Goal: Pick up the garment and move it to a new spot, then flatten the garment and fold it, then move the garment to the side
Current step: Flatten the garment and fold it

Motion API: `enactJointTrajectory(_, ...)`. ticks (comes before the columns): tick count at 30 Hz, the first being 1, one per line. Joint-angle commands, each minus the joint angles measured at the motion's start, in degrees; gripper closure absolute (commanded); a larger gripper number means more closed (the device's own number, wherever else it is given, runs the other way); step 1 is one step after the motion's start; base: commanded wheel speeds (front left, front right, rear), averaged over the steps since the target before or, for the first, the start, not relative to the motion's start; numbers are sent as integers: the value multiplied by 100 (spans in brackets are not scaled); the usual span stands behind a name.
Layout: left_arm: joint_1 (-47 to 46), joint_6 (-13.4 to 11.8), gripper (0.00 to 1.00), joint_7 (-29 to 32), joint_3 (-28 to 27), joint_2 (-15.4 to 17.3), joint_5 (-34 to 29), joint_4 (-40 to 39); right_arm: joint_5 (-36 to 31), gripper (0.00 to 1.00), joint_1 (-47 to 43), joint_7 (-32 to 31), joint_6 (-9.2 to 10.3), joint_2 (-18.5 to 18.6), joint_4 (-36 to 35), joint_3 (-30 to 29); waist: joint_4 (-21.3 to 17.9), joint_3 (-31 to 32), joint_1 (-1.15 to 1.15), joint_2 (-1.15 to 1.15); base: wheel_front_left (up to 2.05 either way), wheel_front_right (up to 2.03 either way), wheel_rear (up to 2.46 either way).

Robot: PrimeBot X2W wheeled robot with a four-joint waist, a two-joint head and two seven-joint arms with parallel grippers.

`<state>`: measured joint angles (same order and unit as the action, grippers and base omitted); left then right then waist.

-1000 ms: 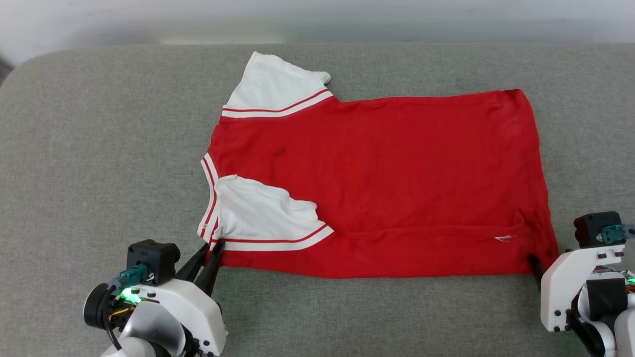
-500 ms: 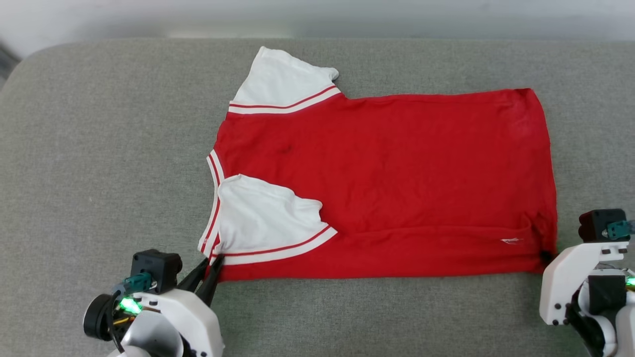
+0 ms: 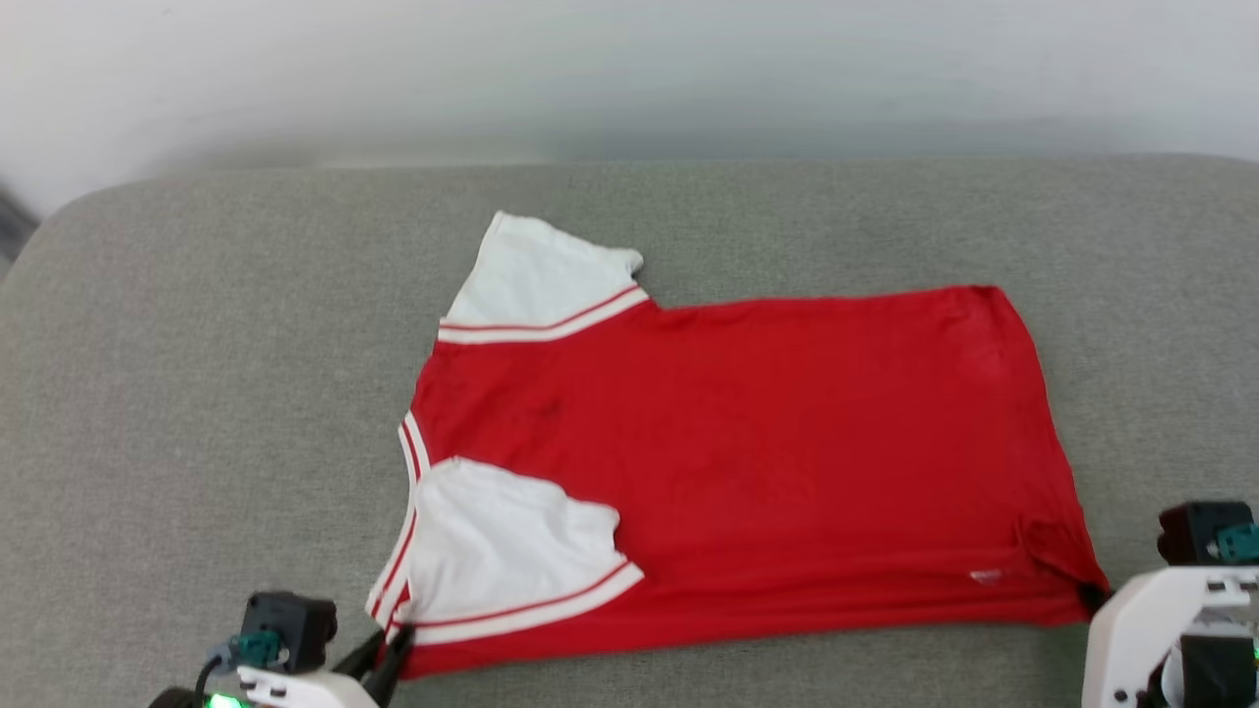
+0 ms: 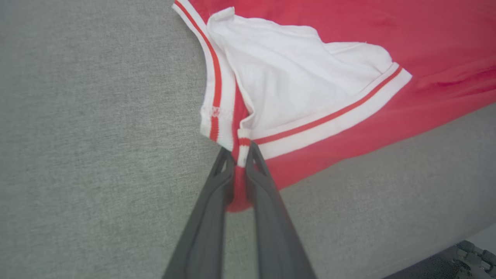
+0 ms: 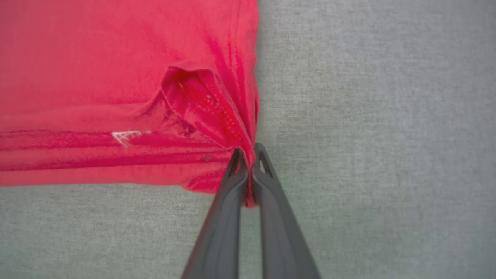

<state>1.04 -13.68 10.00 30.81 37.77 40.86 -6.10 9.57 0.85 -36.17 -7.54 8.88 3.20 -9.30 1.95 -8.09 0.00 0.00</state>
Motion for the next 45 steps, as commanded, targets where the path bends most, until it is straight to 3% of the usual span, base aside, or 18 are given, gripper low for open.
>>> enactJointTrajectory(1, 116, -35, 100, 29, 4, 68, 20, -38, 45, 100, -147, -44, 10, -13, -84, -75, -62, 76, 0, 0, 0, 0, 0)
enactJointTrajectory(7, 443, -47, 100, 123, 113, 93, 144, -147, 75, 100, -689, -387, 10, -89, -503, -222, -123, 131, 0, 0, 0, 0, 0)
enactJointTrajectory(14, 397, 59, 100, 97, 275, -76, 155, 145, 61, 100, -929, -520, 9, -147, -421, -211, -140, 142, 0, 0, 0, 0, 0)
enactJointTrajectory(15, 367, 83, 53, 80, 281, -103, 161, 183, 38, 50, -914, -498, 9, -144, -390, -197, -141, 139, 0, 0, 0, 0, 0)
enactJointTrajectory(16, 339, 98, 18, 62, 288, -119, 148, 224, 26, 0, -889, -473, 9, -143, -362, -180, -143, 138, 0, 0, 0, 0, 0)
enactJointTrajectory(17, 322, 107, 0, 38, 293, -132, 131, 257, 26, 0, -852, -436, 9, -142, -346, -156, -146, 138, 0, 0, 0, 0, 0)
enactJointTrajectory(22, 155, 113, 0, -294, 166, -194, 45, 327, 9, 0, -599, -138, 8, -109, -413, -143, -160, 172, 0, 0, 0, 0, 0)
enactJointTrajectory(26, -13, 98, 0, -910, -68, -306, -85, 270, 53, 0, -406, 255, 8, -36, -558, -110, -183, 206, 0, 0, 0, 0, 0)
enactJointTrajectory(35, -421, 93, 0, -2379, -510, -563, -621, 124, 297, 0, 17, 1724, 7, 115, -890, 211, -271, 234, 0, 0, 0, 0, 0)
enactJointTrajectory(41, -489, 240, 0, -2524, -993, -967, -1099, -180, 439, 0, 143, 2770, 7, 143, -933, 442, -315, 178, 0, 0, 0, 0, 0)
enactJointTrajectory(45, -357, 480, 0, -2527, -1313, -1241, -1368, -264, 464, 0, 216, 3302, 7, 162, -901, 582, -369, 77, 0, 0, 0, 0, 0)
